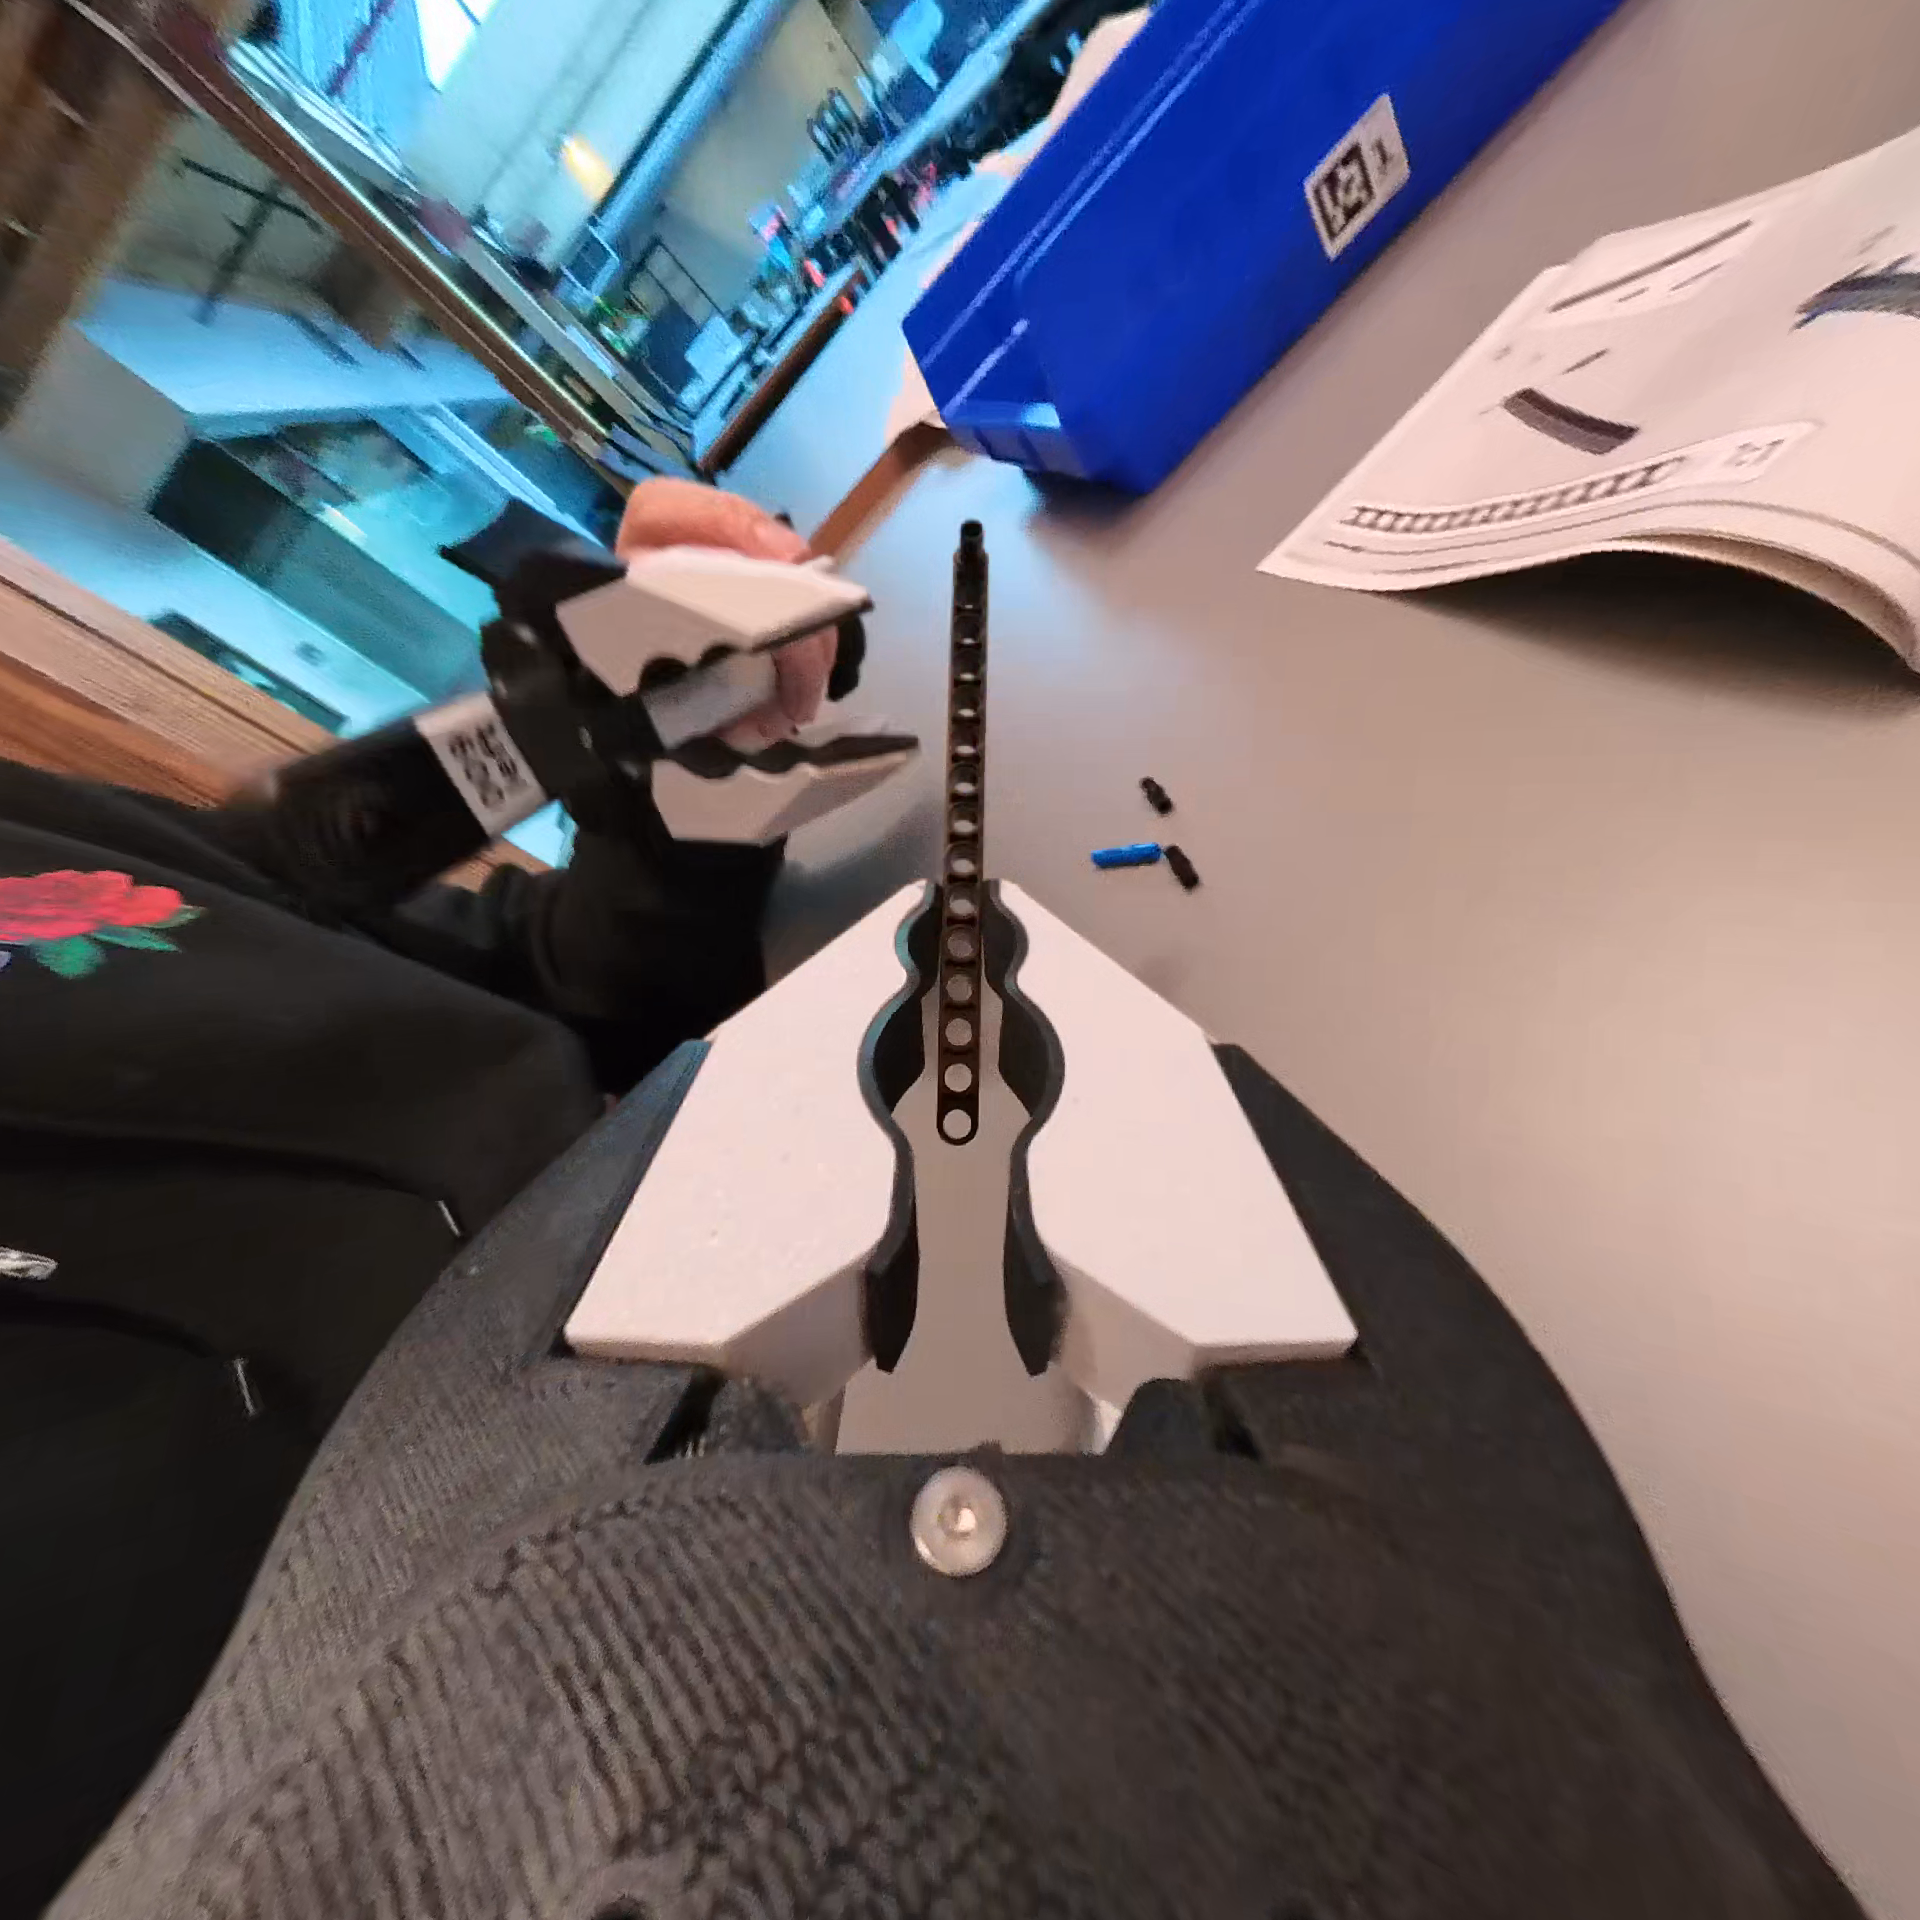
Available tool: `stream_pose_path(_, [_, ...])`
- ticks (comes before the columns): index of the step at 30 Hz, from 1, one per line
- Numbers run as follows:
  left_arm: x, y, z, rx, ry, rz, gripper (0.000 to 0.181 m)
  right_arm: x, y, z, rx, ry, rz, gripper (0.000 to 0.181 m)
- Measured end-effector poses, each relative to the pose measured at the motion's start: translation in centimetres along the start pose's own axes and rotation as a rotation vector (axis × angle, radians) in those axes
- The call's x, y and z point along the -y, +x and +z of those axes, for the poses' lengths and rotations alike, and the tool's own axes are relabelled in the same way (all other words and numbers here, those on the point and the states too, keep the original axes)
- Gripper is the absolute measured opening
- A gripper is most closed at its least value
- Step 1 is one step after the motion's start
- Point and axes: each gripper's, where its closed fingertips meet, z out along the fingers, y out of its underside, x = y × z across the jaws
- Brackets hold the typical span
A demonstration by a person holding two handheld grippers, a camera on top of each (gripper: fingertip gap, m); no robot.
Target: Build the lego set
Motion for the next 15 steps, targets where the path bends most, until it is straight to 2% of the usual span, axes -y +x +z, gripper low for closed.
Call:
stream_pose_path(4, [1.3,0.7,1.4,0.033,-0.036,0.241,0.027,-0.6,-1.4,0.4,0.054,-0.01,0.003,0.005])
stream_pose_path(6, [1.1,1.2,2.0,0.0,-0.063,0.288,0.02,-1.0,-1.4,0.4,0.031,-0.038,-0.027,0.005])
stream_pose_path(10, [0.2,2.6,2.6,-0.161,-0.104,0.211,0.007,-1.0,-1.3,0.1,-0.034,-0.044,-0.207,0.012])
stream_pose_path(12, [-1.0,3.2,2.7,-0.273,-0.171,0.115,0.006,-0.4,-0.7,-0.1,-0.127,-0.022,-0.379,0.031])
stream_pose_path(15, [-2.5,4.1,2.6,-0.433,-0.265,-0.037,0.007,0.3,0.0,0.0,-0.289,-0.013,-0.698,0.039])
